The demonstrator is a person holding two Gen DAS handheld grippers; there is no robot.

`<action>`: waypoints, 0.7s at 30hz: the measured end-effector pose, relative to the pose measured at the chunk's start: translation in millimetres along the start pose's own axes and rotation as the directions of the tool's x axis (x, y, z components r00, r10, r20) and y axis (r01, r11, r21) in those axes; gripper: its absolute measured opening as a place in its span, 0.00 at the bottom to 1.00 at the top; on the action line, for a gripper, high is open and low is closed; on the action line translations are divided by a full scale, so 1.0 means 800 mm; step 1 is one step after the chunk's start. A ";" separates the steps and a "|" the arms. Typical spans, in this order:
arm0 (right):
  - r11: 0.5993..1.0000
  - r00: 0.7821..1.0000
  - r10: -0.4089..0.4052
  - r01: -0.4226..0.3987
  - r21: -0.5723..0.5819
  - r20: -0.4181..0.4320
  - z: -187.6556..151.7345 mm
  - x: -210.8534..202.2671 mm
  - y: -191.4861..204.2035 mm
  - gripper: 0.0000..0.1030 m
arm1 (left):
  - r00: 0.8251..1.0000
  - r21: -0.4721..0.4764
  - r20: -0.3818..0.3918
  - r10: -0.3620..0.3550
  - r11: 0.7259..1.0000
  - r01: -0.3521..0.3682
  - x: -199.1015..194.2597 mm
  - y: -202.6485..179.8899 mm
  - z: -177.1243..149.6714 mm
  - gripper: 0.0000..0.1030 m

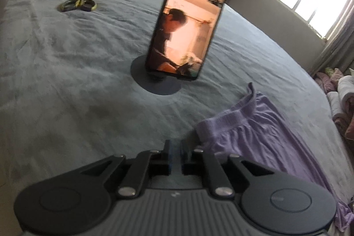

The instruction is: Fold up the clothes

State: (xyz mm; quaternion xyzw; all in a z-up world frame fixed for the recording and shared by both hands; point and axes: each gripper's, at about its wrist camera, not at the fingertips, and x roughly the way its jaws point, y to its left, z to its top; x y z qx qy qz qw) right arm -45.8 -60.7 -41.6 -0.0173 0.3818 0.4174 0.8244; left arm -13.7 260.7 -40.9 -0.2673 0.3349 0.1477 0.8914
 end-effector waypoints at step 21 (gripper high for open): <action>0.830 0.849 -0.518 0.472 0.298 0.098 -0.044 -0.155 -0.106 0.39 | 0.838 0.402 -0.365 -0.405 0.744 0.535 -0.023 -0.194 -0.125 0.45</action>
